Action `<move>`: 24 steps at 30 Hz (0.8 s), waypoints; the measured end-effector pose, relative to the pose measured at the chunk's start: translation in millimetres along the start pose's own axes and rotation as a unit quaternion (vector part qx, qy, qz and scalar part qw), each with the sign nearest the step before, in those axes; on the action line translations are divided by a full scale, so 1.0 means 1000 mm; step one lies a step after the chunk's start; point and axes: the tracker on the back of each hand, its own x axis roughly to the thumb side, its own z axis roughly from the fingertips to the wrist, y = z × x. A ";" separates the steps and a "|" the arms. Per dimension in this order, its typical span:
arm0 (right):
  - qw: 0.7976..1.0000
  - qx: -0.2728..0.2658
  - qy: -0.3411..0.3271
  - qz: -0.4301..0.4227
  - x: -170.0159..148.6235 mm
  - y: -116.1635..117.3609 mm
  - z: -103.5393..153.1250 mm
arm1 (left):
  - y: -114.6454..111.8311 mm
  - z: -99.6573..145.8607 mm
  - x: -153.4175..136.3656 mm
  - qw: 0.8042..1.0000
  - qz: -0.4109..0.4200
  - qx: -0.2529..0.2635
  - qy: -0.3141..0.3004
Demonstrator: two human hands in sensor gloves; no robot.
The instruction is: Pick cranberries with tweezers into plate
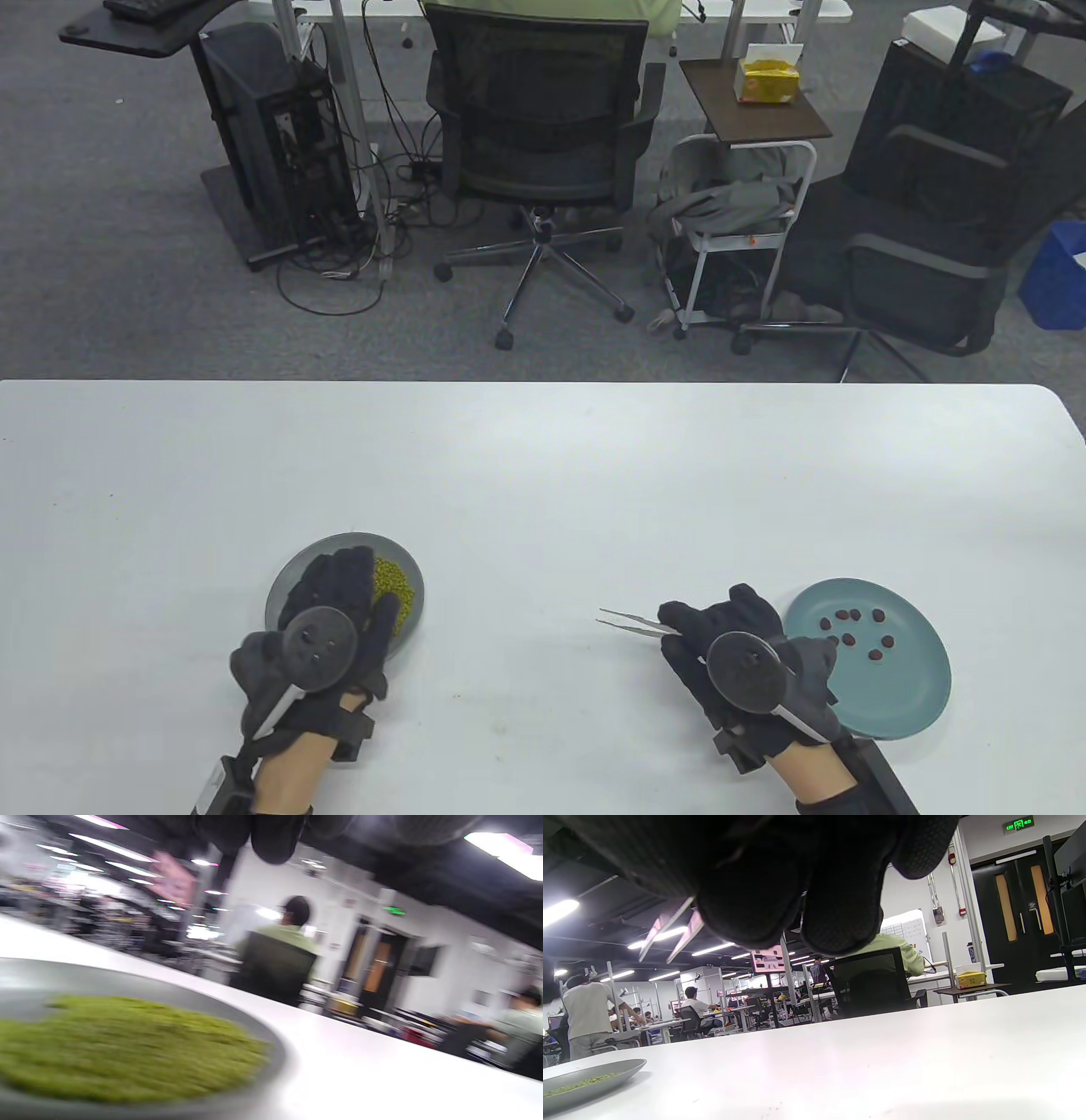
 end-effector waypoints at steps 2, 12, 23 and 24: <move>1.000 0.000 0.002 0.000 0.000 0.000 0.000 | -0.013 0.007 0.035 0.998 -0.006 -0.026 -0.061; 1.000 -0.002 -0.005 0.003 0.004 -0.001 0.001 | -0.057 0.011 0.075 0.987 -0.046 -0.112 -0.109; 0.994 0.023 -0.014 0.107 0.017 0.007 -0.011 | -0.062 0.014 0.071 0.985 -0.043 -0.124 -0.111; 0.991 0.038 -0.017 0.130 0.020 0.011 -0.020 | -0.063 0.014 0.071 0.985 -0.042 -0.128 -0.111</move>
